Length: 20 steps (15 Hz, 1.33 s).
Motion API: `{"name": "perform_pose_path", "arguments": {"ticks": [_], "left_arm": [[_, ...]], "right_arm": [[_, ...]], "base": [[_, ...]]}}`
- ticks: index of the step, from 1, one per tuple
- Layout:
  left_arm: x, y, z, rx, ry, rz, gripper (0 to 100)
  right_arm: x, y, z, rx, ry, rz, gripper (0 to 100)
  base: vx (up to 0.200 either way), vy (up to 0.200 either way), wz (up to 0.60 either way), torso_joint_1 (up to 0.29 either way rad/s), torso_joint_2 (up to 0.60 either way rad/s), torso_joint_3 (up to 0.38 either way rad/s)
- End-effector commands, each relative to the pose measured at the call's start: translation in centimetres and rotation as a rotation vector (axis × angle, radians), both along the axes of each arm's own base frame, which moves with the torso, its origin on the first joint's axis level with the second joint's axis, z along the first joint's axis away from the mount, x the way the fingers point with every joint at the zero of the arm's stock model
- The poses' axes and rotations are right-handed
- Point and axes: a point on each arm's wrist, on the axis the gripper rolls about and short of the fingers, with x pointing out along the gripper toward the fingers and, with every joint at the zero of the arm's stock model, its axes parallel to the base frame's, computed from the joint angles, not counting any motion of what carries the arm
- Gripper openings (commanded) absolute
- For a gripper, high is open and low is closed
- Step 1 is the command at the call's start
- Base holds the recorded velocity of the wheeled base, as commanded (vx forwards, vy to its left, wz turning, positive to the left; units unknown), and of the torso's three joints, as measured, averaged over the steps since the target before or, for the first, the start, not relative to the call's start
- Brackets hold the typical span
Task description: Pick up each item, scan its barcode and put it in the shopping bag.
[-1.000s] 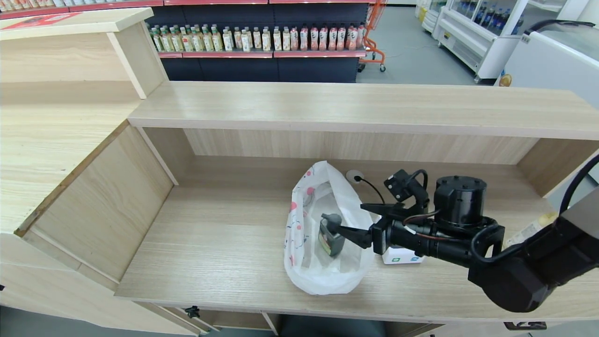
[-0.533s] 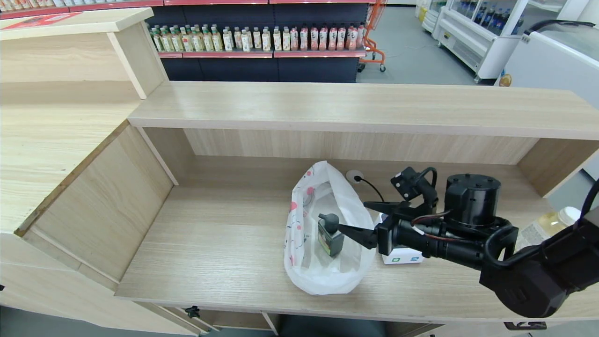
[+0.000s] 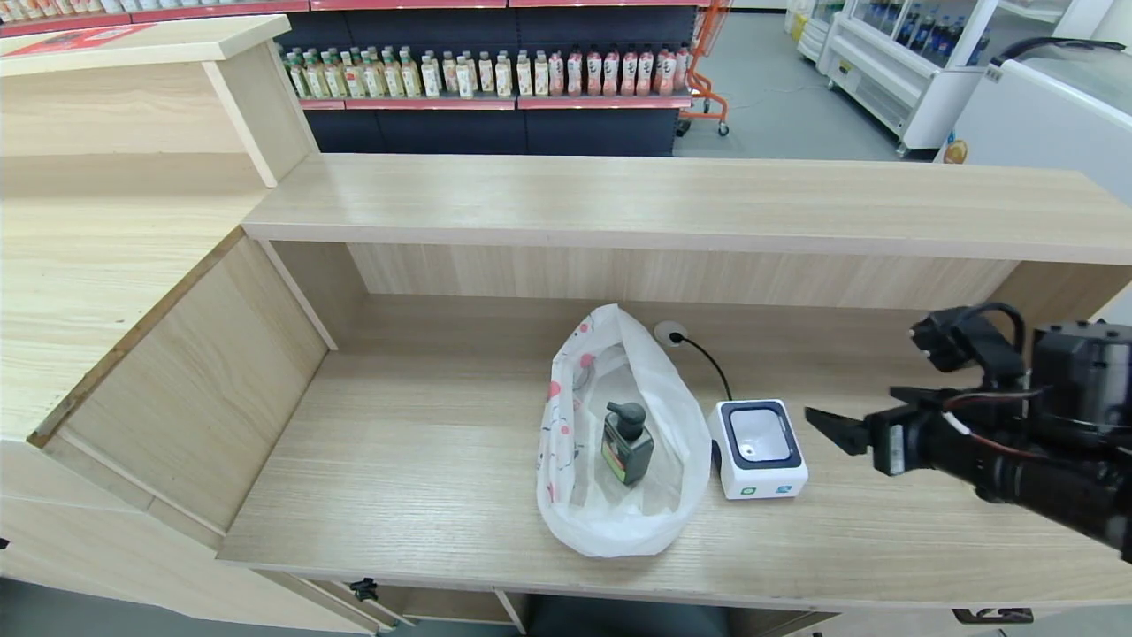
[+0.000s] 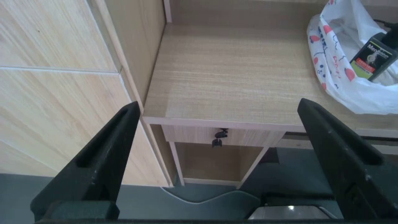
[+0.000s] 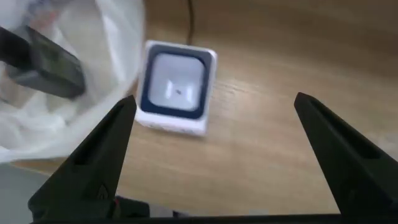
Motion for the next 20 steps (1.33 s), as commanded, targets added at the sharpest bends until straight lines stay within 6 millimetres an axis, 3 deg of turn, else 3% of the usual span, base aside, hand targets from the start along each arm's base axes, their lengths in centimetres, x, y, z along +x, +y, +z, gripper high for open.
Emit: {"name": "perform_pose_path", "arguments": {"ticks": [1,5,9,17,20], "left_arm": [[0.0,0.0,0.0,0.000,0.001,0.000,100],[0.0,0.0,0.0,0.000,0.001,0.000,100],[0.0,0.0,0.0,-0.003,0.001,0.000,100],[0.0,0.0,0.0,-0.008,0.000,0.005,100],[0.0,0.0,0.0,-0.011,0.000,0.005,100]], "right_arm": [[-4.0,-3.7,0.3,-0.045,0.011,-0.163,100],[-6.9,-5.5,-0.7,-0.054,0.028,-0.250,100],[-8.0,-5.7,-1.1,-0.053,0.033,-0.267,100],[-8.8,-5.9,-1.7,-0.078,0.070,-0.272,100],[-8.9,-5.8,-1.7,-0.075,0.073,-0.262,100]], "base": [[0.000,0.000,0.00,0.000,0.00,0.000],[0.000,0.000,0.00,0.000,0.00,0.000],[0.000,0.000,0.00,0.000,0.00,0.000],[0.000,-0.200,0.00,0.003,0.00,0.005],[-0.200,-0.200,0.00,0.001,0.00,0.002]]}}
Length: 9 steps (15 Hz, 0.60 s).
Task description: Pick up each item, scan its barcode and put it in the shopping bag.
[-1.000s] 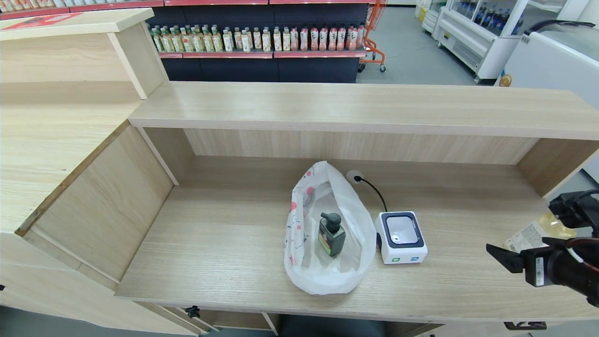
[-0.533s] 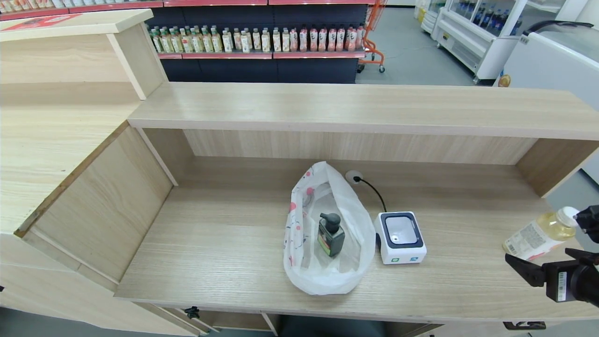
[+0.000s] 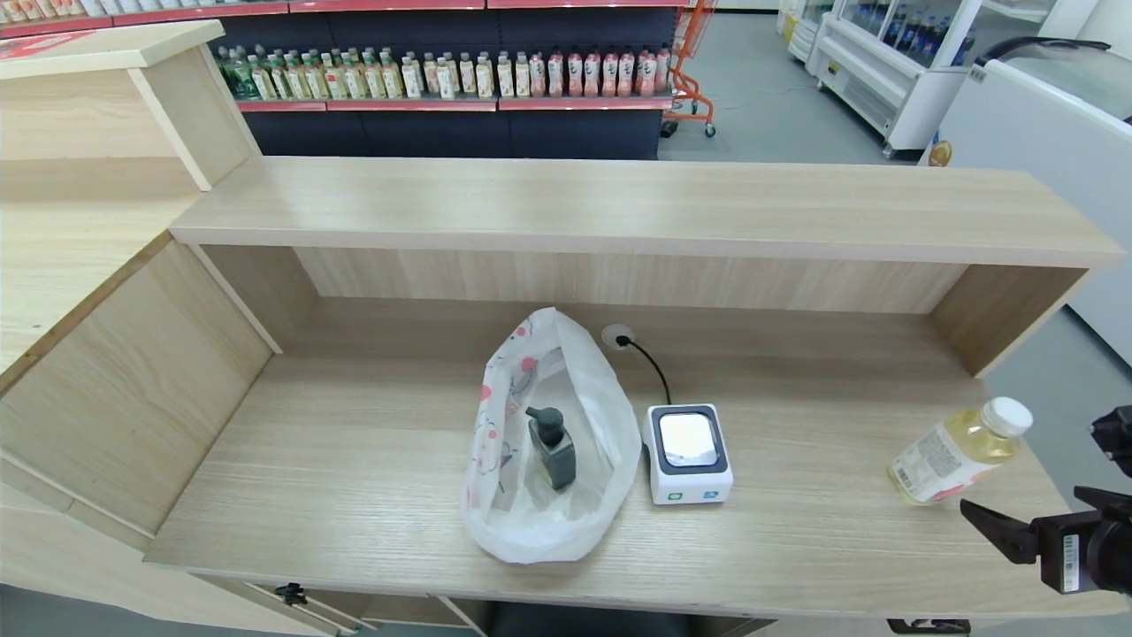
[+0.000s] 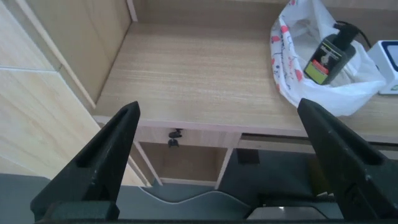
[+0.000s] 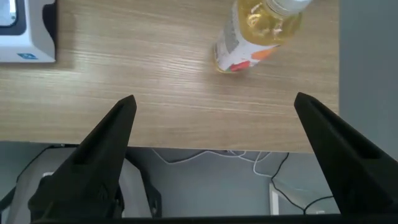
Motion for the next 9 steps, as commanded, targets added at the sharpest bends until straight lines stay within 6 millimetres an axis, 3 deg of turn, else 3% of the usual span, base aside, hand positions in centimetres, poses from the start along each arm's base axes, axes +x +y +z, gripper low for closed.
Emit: {"name": "perform_pose_path", "arguments": {"ticks": [1,9], "left_arm": [[0.00,0.00,0.00,-0.001,0.000,0.000,100],[0.01,0.00,0.01,0.013,0.001,-0.002,100]], "right_arm": [[-0.04,0.03,0.06,0.004,-0.004,0.010,100],[-0.05,0.01,-0.46,0.006,0.024,0.007,100]], "base": [[-0.200,-0.200,0.00,0.027,0.01,0.002],[-0.200,-0.200,0.00,-0.002,0.00,0.004]]}}
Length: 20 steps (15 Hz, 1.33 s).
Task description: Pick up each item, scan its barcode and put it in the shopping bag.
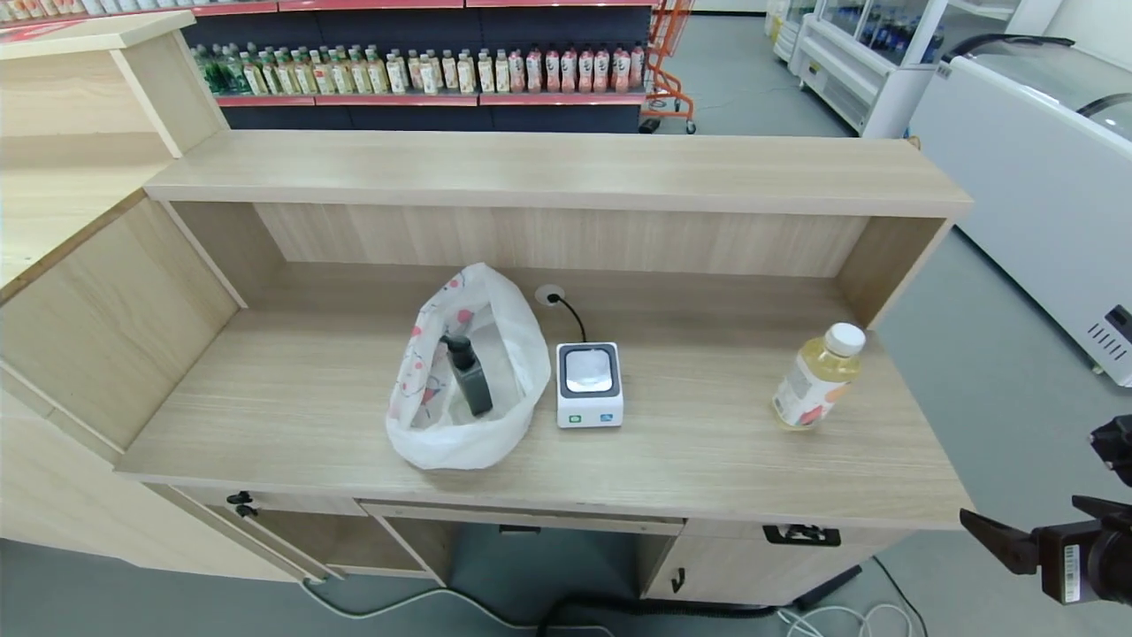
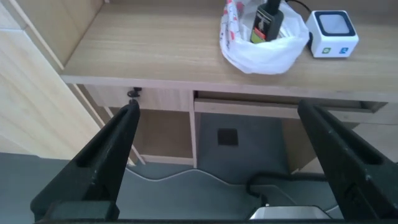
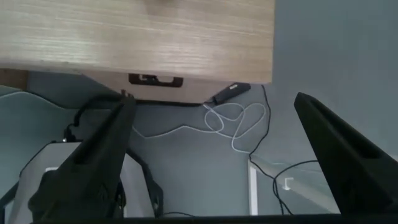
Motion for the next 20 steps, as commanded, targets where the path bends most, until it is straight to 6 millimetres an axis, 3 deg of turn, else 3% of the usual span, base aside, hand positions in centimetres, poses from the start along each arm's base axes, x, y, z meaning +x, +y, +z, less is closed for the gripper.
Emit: {"name": "perform_pose_path", "arguments": {"ticks": [1,4,12,16,20], "left_arm": [[0.0,0.0,0.0,0.000,0.001,0.000,100],[0.0,0.0,0.0,-0.003,0.001,0.002,100],[0.0,0.0,0.0,-0.002,0.000,-0.001,100],[0.0,0.0,0.0,-0.003,0.001,-0.001,100],[0.0,0.0,0.0,-0.003,0.001,-0.001,100]], "right_arm": [[0.2,0.0,-0.1,0.001,0.008,0.001,100],[0.4,0.0,0.0,0.003,0.009,0.000,100],[0.2,-0.7,-0.4,0.007,0.024,-0.044,100],[0.3,-0.1,-1.0,0.106,0.047,0.140,100],[1.8,-0.1,-1.5,0.121,0.070,0.156,100]], "base": [[0.000,-0.200,0.00,0.002,0.00,0.007],[0.000,0.000,0.00,0.000,0.00,0.000],[0.200,-0.200,0.00,0.007,0.00,0.001],[0.000,0.000,0.00,0.000,0.00,0.000],[0.000,0.000,0.00,0.000,0.00,0.000]]}}
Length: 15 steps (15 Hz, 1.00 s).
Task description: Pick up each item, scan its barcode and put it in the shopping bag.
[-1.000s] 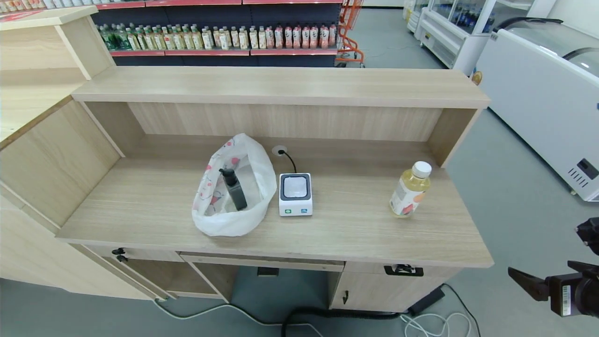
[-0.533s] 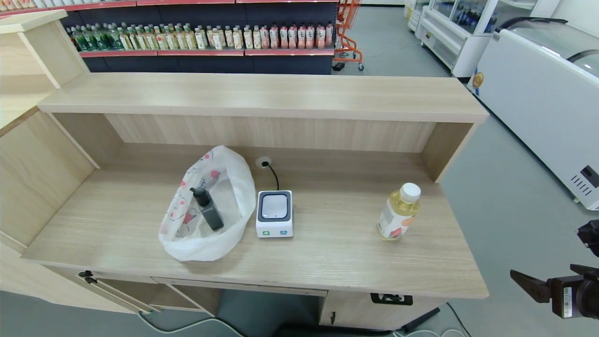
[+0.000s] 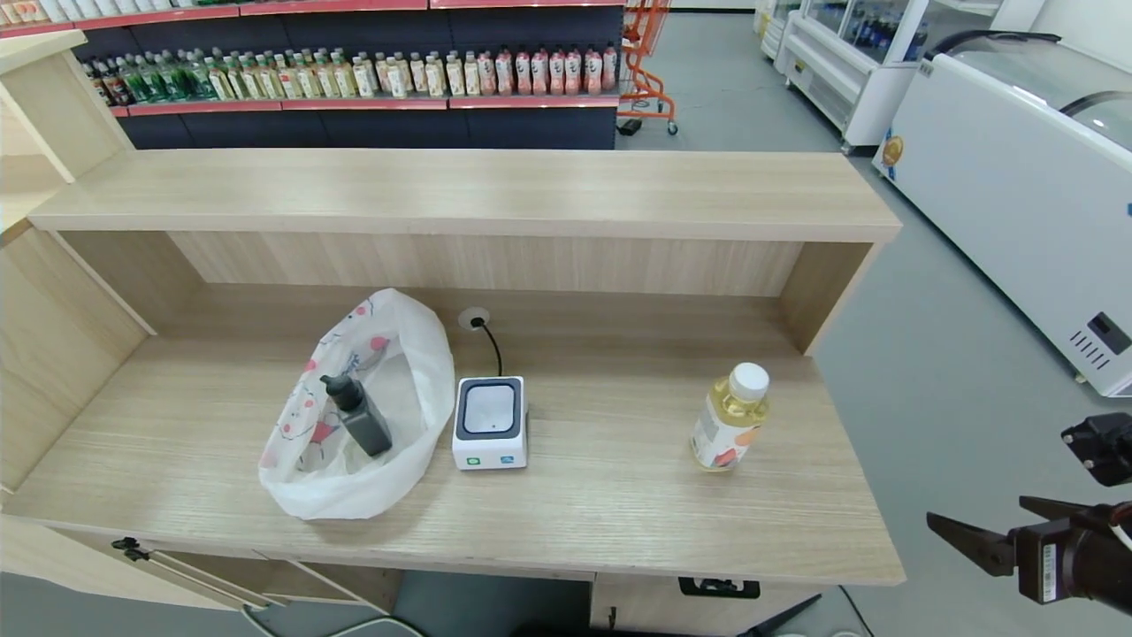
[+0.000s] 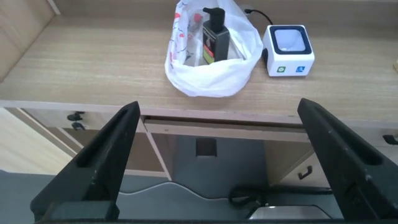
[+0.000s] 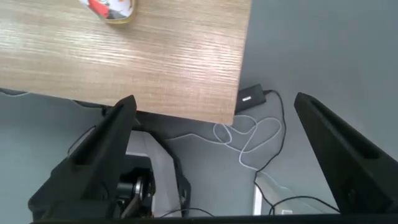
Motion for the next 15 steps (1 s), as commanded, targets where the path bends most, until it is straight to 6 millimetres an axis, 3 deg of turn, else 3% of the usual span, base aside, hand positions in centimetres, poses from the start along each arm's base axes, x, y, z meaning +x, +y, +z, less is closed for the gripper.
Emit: {"name": "perform_pose_path", "arguments": {"ticks": [1,4,11,15], "left_arm": [[0.0,0.0,0.0,-0.001,-0.001,-0.001,100],[0.0,0.0,0.0,-0.001,-0.001,-0.001,100],[0.0,0.0,0.0,-0.001,-0.001,-0.001,100],[0.0,0.0,0.0,-0.001,-0.001,-0.001,100]], "right_arm": [[1.2,0.3,-0.9,0.031,0.032,0.013,100],[4.1,1.6,-2.6,0.055,-0.010,0.067,100],[6.8,4.0,-6.4,0.073,-0.075,0.151,100],[8.2,5.8,-7.4,0.117,-0.117,0.203,100]], "base": [[0.000,0.000,0.00,0.000,0.00,0.000],[0.000,0.000,0.00,0.000,0.00,0.000],[0.000,0.000,0.00,0.000,0.00,0.000],[0.000,0.000,0.00,0.000,0.00,0.000]]}}
